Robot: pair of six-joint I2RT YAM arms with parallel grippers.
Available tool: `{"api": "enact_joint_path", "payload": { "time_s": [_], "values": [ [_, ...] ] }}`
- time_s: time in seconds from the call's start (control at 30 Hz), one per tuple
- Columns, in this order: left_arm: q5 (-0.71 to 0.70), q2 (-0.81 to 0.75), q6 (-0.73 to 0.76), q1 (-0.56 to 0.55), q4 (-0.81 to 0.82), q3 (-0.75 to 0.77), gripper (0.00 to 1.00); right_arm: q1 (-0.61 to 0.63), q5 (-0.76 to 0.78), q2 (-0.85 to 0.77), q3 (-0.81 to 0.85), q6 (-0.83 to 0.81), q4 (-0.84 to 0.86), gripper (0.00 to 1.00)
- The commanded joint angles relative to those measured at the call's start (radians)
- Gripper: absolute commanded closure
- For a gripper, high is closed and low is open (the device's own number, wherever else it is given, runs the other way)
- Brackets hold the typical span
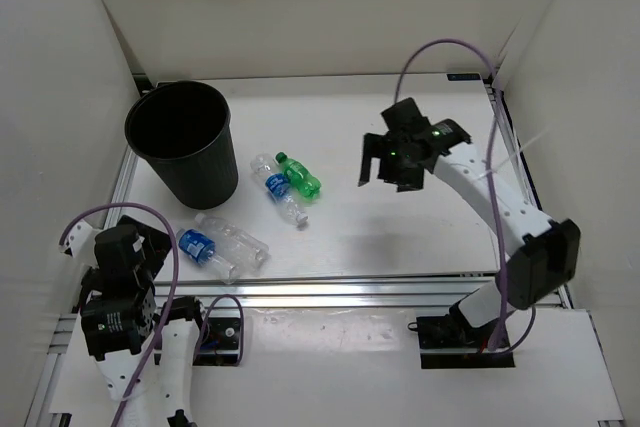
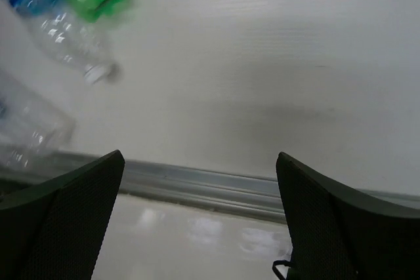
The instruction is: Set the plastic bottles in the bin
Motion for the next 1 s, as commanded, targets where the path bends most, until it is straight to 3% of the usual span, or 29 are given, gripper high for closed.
{"api": "enact_joint_path", "payload": {
  "time_s": [0.0,0.17,0.3,0.43,0.97],
  "values": [
    [0.010,0.017,0.038,-0.003,-0.040,0.028,0.00,0.035,-0.283,0.104,0.118,-0.159,0.110,0.00],
    [0.076,0.041,0.110,-0.003,0.000,0.076,0.00,0.117,-0.375,0.539,0.657,-0.266,-0.043,0.00],
    [0.145,0.094,0.121,-0.003,0.000,0.128,0.00,0.119,-0.338,0.693,0.807,-0.254,-0.006,0.00],
    [0.176,0.117,0.081,-0.003,0.009,0.115,0.00,0.078,-0.407,0.718,0.742,-0.202,0.118,0.00],
    [0.186,0.072,0.173,-0.003,0.003,0.118,0.00,0.082,-0.600,0.951,0.732,-0.156,0.242,0.00]
  ]
}}
